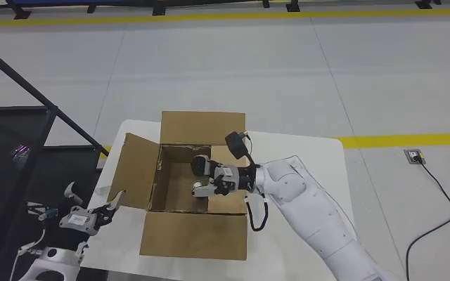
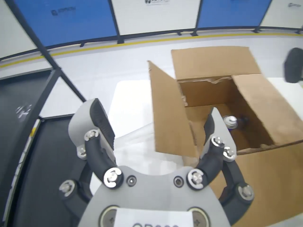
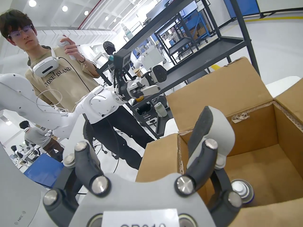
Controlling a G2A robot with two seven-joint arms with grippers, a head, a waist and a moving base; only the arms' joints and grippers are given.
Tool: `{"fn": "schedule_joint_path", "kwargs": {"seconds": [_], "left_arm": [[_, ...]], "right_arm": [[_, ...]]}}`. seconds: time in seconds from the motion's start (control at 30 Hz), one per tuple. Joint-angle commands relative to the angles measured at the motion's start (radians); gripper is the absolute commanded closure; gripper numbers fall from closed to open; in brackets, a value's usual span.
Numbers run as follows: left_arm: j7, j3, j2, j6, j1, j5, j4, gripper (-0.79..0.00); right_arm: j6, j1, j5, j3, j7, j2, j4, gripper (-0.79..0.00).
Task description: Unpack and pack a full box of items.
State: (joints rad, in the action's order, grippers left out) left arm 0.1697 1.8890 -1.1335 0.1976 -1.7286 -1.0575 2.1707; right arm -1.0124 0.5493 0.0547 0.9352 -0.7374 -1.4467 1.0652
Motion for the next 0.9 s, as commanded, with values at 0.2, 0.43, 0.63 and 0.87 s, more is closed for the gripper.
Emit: {"fn": "schedule_joint_path", "kwargs": {"seconds": [0.2,0.43,0.63,0.87], "left_arm": [[0.134,-0.141,0.007,0.146,0.102,0.051,0.038,-0.785],[0.279,-0.322,0.009,0.206,0.26,0.047,-0.053,-0.785],[0.279,-0.322,0.009,0.206,0.26,0.047,-0.053,-0.785],[0.314,-0.348,0.003,0.12,0.292,0.163,-0.131,-0.785]], "right_arm": [[0.0,0.202,0.042,0.167,0.007,0.073,0.206,-0.785],[0.0,0.312,0.056,0.246,0.014,0.108,0.258,-0.785],[0.0,0.312,0.056,0.246,0.014,0.108,0.258,-0.785],[0.016,0.32,0.064,0.248,0.036,0.109,0.275,-0.785]]}}
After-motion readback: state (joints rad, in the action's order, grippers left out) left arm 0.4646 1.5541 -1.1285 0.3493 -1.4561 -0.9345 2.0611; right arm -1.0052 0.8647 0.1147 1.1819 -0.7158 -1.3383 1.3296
